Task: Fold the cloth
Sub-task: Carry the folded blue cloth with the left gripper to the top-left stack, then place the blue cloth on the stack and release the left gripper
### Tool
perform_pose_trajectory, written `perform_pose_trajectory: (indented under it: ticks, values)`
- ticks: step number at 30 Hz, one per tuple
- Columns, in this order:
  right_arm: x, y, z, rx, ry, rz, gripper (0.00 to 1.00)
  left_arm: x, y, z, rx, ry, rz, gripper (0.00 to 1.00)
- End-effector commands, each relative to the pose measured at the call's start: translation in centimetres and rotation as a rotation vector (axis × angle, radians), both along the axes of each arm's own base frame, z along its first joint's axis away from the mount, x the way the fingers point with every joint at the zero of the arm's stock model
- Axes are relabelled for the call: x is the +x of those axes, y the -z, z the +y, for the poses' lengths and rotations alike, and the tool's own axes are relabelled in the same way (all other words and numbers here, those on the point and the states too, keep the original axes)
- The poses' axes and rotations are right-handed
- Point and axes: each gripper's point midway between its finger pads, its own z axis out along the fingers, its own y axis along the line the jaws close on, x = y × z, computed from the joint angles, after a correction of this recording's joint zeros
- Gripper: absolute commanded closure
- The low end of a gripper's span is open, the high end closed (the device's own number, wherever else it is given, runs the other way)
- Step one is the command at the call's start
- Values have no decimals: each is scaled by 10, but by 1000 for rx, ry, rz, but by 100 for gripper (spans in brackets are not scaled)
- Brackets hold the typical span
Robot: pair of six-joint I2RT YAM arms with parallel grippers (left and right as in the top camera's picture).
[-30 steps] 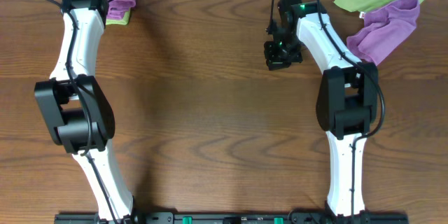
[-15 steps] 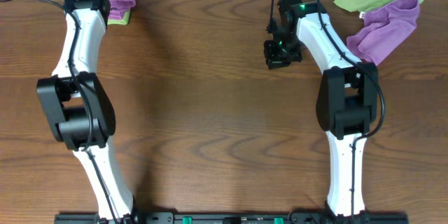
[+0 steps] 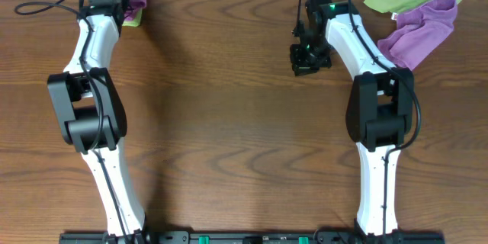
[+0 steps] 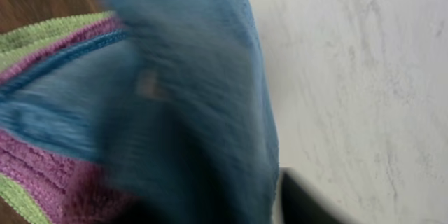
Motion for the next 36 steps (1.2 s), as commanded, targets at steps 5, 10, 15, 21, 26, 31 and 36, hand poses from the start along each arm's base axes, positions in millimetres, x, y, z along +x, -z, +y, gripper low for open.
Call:
perform_pose_trajectory:
  ticks: [5,10,15,21,26,31,36]
  values:
    - [10,-6,0,10,-6,-28,98,0,-20,5,-64,83,-46,5]
    - [18,-15,1,15,-6,-59,99,-7,-24,-1,-141,170,-37,5]
    - [26,-23,3,20,-7,-90,99,-20,-22,-12,-150,232,21,5]
    - [34,-31,4,26,-7,-123,98,-33,-35,-13,-101,261,50,5]
    - [36,-35,4,28,-6,-132,99,-44,-41,-15,-107,267,80,5]
    - [37,-37,3,27,-4,-132,99,-65,-46,-21,-64,331,149,5]
    - [41,-59,-8,27,12,-146,98,-103,-50,-26,17,412,274,5]
